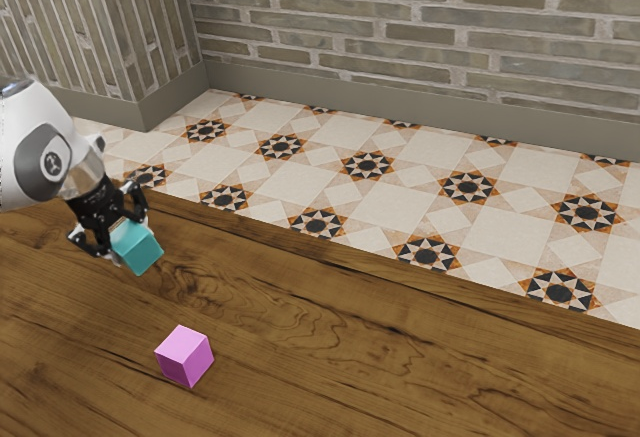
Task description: Pick up the blue block with one arm, and put the blue block on the pink block with one arm
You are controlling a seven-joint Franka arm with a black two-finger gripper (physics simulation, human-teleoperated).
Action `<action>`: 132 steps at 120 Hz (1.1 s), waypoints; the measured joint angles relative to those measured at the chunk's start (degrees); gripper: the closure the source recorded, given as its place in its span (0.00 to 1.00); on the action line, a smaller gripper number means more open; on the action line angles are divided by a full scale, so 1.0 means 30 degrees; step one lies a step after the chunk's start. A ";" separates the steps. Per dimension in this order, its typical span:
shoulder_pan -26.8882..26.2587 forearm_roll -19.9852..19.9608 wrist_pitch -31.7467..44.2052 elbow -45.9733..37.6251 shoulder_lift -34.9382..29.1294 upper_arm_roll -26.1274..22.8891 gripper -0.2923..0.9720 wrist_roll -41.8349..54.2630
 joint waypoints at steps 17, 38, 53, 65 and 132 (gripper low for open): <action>-0.1133 -0.0023 -0.0266 -0.0441 0.0066 -0.0018 0.51 -0.1072; -0.1945 -0.0164 -0.0371 -0.0596 0.0465 -0.0349 0.51 -0.2258; -0.2473 -0.0341 -0.0406 -0.0948 0.0583 -0.0536 0.51 -0.3169; -0.2493 -0.0692 -0.0386 -0.0975 0.1162 -0.0594 0.51 -0.3767; -0.2737 -0.1516 0.0469 -0.2464 -0.0064 -0.0967 0.50 -0.5956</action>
